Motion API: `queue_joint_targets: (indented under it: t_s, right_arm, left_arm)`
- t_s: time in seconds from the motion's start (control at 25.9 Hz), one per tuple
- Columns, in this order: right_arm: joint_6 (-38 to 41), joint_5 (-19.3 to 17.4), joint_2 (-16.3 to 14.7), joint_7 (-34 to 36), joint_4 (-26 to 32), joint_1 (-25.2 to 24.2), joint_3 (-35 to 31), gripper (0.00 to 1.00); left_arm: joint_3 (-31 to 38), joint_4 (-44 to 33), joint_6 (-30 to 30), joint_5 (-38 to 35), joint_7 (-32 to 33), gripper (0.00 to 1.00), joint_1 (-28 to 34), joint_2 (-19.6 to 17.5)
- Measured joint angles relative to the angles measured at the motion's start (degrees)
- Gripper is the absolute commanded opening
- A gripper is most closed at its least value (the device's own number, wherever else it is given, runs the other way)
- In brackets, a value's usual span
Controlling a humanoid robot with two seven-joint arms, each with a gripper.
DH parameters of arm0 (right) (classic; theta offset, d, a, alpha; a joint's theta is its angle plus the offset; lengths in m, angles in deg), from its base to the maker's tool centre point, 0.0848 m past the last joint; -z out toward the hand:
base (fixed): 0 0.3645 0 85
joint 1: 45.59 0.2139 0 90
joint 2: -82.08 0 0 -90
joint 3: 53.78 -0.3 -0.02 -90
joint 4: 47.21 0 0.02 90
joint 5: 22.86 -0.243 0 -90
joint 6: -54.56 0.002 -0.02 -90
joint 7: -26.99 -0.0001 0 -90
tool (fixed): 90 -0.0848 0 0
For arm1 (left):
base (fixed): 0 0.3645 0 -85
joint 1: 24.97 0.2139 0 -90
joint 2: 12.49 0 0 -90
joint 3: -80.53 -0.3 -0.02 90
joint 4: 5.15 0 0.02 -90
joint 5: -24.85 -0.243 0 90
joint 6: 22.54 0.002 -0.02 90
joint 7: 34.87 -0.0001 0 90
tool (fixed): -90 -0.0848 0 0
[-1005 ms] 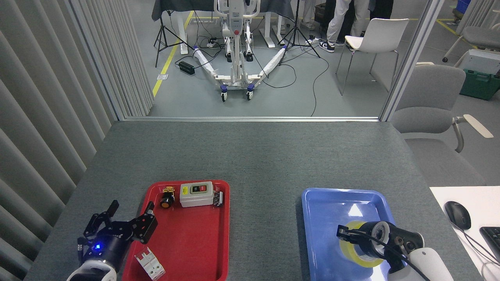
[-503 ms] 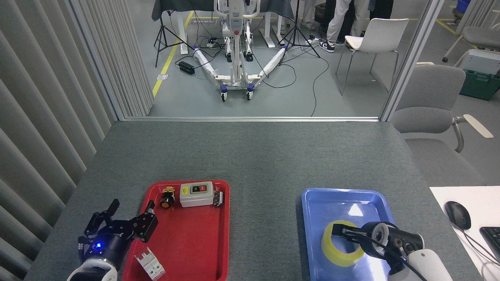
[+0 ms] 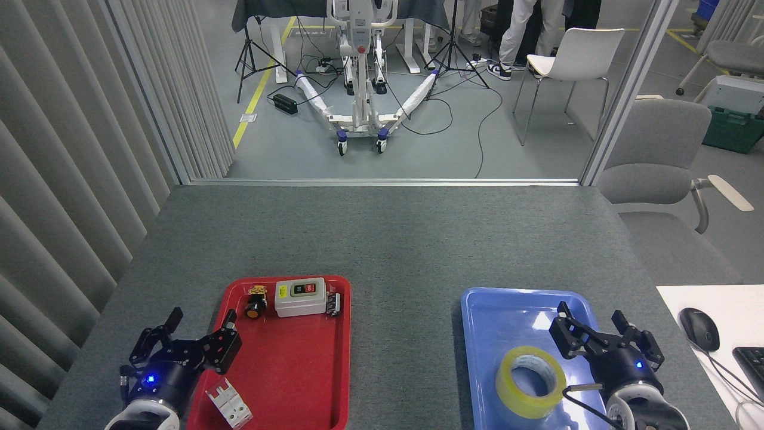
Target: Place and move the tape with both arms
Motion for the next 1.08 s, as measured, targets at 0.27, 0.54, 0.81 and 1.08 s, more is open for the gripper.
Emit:
queue_joint_targets:
  t_s: [0.27, 0.54, 0.81, 1.08]
  right_arm:
    - [3.4, 4.2, 0.8, 9.6, -0.2, -3.6, -1.5, 1.00]
    - [4.2, 4.8, 0.8, 10.1, -0.3, -5.1, -1.4, 1.00]
    - [5.7, 5.0, 1.6, 10.6, 0.1, -6.9, -1.6, 1.00]
    - [6.1, 6.1, 2.7, 11.3, 0.3, -8.2, -1.7, 1.00]
  left_arm:
    - [0.1, 3.1, 0.0, 0.0, -0.1, 0.99, -1.0, 0.7]
    - [0.1, 4.8, -1.1, 0.1, -0.1, 0.99, -2.0, 0.9]
    - [0.1, 4.7, -3.2, 0.2, -0.2, 0.99, -2.1, 1.9]
    - [0.4, 4.4, -7.8, 0.3, -0.3, 0.99, -2.1, 3.0]
